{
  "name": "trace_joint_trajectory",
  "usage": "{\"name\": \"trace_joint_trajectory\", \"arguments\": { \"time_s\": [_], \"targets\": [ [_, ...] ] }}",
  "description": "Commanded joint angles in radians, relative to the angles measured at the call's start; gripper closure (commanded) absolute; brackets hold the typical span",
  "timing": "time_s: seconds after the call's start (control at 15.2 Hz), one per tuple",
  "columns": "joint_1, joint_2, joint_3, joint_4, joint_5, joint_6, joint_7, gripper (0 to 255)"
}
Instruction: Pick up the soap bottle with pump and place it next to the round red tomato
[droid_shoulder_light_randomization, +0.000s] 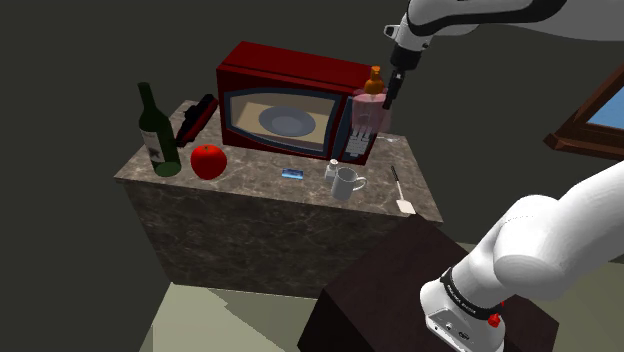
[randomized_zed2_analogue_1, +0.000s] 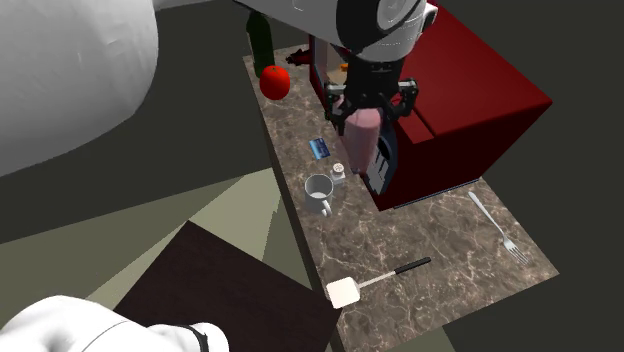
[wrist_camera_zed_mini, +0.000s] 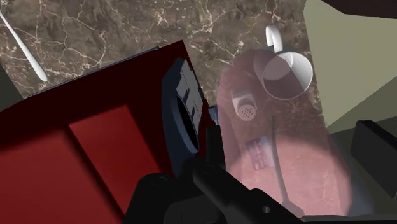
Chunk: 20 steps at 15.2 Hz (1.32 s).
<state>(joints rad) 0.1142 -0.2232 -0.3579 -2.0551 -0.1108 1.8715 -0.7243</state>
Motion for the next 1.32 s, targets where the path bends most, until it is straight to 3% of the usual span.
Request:
{"name": "trace_joint_trajectory", "arguments": {
  "time_s": [0.0, 0.66, 1.25],
  "targets": [
    [0.02, 0.032, 0.023, 0.028, 0.015, 0.001, 0.038, 255],
    [0.111, 0.234, 0.121, 0.247, 0.079, -0.032, 0.203, 255],
    [0.179, 0.483, 0.184, 0.573, 0.119, -0.117, 0.33, 255]
  ]
}}
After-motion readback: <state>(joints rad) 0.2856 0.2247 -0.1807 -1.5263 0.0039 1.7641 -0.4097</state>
